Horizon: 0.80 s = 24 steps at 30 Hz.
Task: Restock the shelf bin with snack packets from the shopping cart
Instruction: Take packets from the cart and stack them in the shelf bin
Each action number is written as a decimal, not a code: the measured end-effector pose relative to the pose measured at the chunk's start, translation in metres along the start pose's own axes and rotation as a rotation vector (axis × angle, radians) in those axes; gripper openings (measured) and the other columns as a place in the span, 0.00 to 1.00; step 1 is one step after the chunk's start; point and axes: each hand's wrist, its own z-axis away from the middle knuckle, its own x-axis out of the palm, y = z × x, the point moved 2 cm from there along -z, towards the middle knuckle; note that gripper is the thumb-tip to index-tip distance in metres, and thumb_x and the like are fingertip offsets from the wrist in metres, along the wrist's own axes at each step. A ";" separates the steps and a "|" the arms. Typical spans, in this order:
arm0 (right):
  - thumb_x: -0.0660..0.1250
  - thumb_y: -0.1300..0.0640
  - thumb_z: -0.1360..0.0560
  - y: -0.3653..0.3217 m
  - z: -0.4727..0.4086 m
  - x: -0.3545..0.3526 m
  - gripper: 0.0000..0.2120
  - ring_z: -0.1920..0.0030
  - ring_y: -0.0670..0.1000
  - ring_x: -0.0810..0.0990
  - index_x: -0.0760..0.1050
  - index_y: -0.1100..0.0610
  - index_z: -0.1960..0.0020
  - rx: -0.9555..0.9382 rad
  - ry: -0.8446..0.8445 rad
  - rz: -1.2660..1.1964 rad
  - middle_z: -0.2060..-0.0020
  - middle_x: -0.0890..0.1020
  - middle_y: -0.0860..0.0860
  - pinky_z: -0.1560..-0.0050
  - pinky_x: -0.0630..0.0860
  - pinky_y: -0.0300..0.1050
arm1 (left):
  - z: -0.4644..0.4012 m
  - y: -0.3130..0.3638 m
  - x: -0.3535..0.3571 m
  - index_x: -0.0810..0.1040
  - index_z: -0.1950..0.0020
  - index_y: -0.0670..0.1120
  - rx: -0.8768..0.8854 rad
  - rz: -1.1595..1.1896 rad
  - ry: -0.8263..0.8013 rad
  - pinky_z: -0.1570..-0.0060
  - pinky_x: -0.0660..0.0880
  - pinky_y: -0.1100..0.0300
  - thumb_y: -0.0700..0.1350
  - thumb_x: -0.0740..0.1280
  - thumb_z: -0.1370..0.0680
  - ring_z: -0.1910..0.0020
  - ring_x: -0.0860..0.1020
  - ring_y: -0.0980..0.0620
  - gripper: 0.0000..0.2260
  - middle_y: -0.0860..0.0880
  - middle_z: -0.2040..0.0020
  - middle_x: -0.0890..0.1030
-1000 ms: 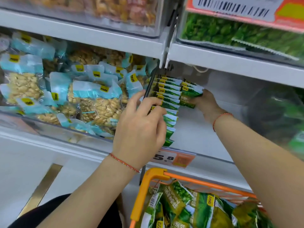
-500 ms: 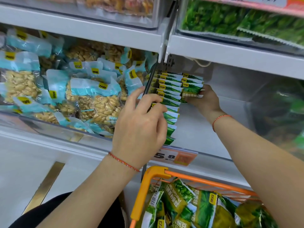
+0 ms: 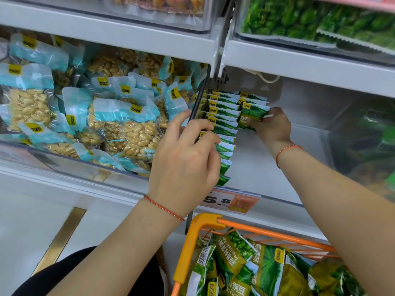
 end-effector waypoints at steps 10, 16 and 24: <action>0.70 0.54 0.27 -0.003 0.002 0.006 0.15 0.45 0.60 0.77 0.77 0.64 0.46 -0.116 -0.059 0.214 0.49 0.80 0.62 0.57 0.66 0.42 | 0.000 0.000 0.000 0.82 0.54 0.44 0.001 -0.006 -0.009 0.37 0.67 0.55 0.40 0.63 0.25 0.40 0.72 0.39 0.08 0.46 0.48 0.80; 0.65 0.51 0.24 -0.005 0.003 0.003 0.16 0.46 0.62 0.77 0.77 0.65 0.47 -0.107 -0.053 0.204 0.51 0.81 0.64 0.57 0.67 0.45 | 0.000 0.000 0.000 0.82 0.54 0.44 0.001 -0.003 -0.005 0.37 0.68 0.55 0.40 0.63 0.25 0.40 0.72 0.39 0.08 0.47 0.48 0.80; 0.60 0.55 0.22 -0.006 0.004 0.003 0.15 0.44 0.62 0.74 0.72 0.64 0.40 -0.069 -0.164 0.245 0.45 0.77 0.64 0.56 0.65 0.43 | 0.000 0.000 0.000 0.82 0.54 0.44 0.006 0.000 -0.009 0.39 0.70 0.53 0.40 0.63 0.25 0.40 0.72 0.39 0.08 0.47 0.48 0.80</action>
